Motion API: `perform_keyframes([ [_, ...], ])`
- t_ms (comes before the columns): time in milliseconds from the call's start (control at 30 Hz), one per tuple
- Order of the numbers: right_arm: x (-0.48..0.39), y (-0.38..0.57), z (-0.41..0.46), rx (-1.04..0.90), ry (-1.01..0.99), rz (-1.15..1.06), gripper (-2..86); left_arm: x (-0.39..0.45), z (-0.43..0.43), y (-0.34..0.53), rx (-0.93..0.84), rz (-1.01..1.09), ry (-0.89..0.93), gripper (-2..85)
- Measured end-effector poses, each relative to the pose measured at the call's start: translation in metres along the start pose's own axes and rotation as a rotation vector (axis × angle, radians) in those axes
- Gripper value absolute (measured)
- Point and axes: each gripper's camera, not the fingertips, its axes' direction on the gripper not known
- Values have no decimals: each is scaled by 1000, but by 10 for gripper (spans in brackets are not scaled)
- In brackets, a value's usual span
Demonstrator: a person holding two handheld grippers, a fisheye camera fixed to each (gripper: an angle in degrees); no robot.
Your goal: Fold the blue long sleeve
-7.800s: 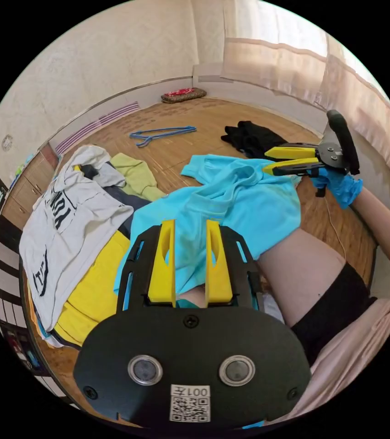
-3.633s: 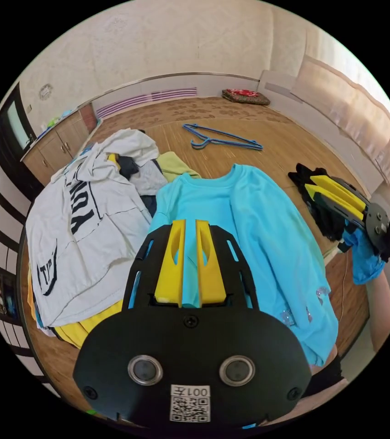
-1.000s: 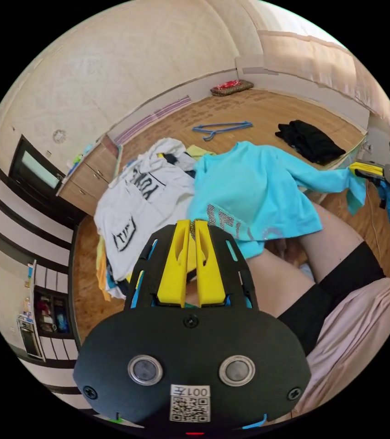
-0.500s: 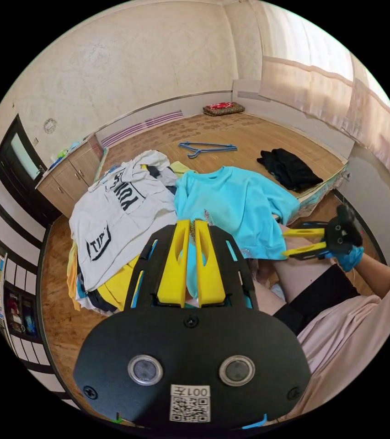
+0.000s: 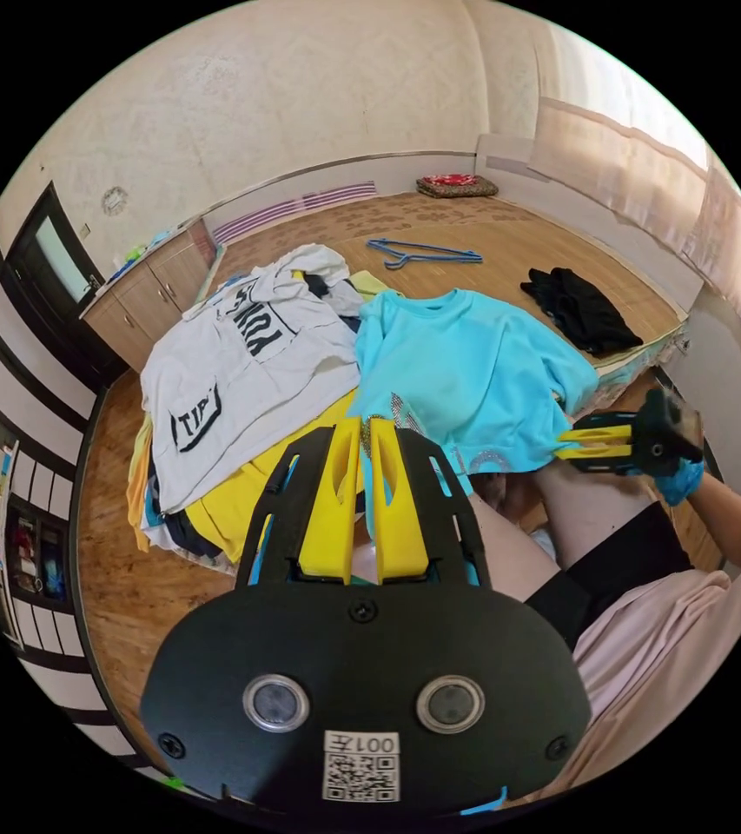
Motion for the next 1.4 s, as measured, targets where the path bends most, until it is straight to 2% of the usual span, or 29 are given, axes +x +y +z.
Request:
perform_keyframes([
  [167,47,49,-88,333,-49,217,21,-16,-5,4,14,-7,-42,-11],
  [367,72,105,-169,510,57,305,18,-20,-16,7,31,7,-176,-11],
  [500,96,133,-163,420,28,396,17,-15,1,14,-31,63,-120,-10],
  [567,109,152,-135,330,-5,463,17,-11,27,27,-103,80,-22,-10],
  [667,115,175,-95,226,-13,545,18,-8,68,56,-184,39,55,-10],
  [767,120,197,-64,209,-55,633,17,-7,100,80,-258,5,74,-1],
  [933,132,217,-40,236,-119,711,15,-4,127,87,-188,27,122,24],
  [1033,137,220,-29,215,-154,695,17,-4,147,83,-124,64,129,41],
  [1167,133,219,-26,219,-169,637,31,2,182,87,-164,197,124,59],
  [1400,118,209,-12,105,-176,502,75,-16,208,107,-165,207,155,66],
])
